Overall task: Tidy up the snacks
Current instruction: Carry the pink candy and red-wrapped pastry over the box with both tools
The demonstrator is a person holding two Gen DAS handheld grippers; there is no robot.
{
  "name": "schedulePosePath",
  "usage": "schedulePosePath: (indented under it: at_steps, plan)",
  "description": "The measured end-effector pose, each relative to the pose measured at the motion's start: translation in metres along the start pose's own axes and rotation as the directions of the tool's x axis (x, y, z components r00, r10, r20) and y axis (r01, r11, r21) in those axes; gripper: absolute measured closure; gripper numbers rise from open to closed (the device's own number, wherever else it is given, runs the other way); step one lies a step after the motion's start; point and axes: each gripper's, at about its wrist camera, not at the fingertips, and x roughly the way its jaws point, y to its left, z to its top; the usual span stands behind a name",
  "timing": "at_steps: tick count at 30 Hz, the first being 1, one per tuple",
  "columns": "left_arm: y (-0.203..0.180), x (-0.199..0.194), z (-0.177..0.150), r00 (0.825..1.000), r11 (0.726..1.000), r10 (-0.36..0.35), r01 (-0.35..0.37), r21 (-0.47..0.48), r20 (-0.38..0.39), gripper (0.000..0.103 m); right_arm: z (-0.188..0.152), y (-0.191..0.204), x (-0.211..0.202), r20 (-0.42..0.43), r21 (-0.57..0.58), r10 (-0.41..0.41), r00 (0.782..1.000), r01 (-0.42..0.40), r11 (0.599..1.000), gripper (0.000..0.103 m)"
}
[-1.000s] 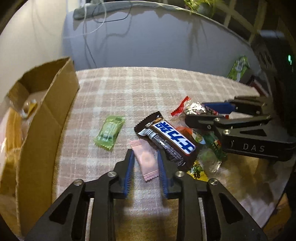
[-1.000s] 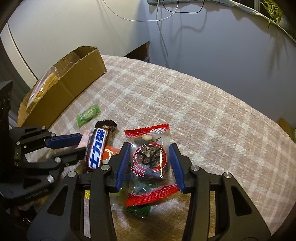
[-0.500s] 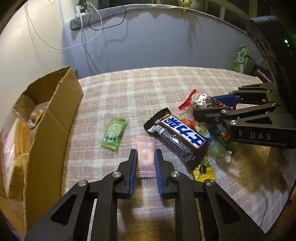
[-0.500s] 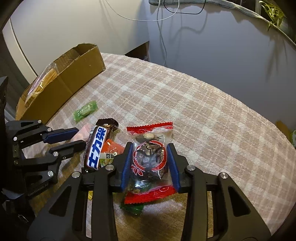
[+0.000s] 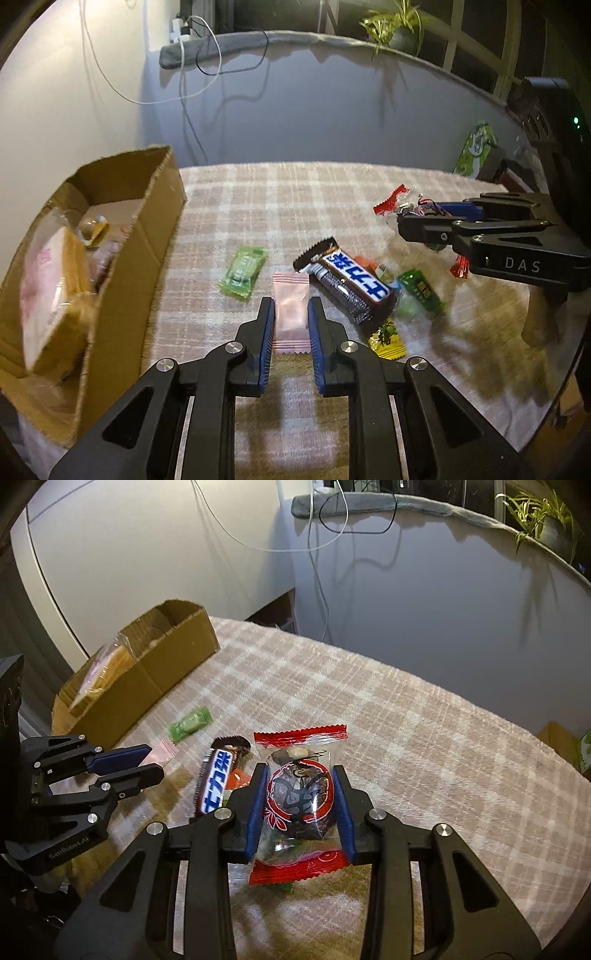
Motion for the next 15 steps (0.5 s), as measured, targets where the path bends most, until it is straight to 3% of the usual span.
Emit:
schedulePosePath:
  at_steps: [15]
  plan:
    - [0.029,-0.053,0.007,0.993,0.999,0.011,-0.004,-0.052,0.120,0.086,0.028,0.033,-0.039,0.093,-0.041,0.008,0.996,-0.004,0.999,0.068]
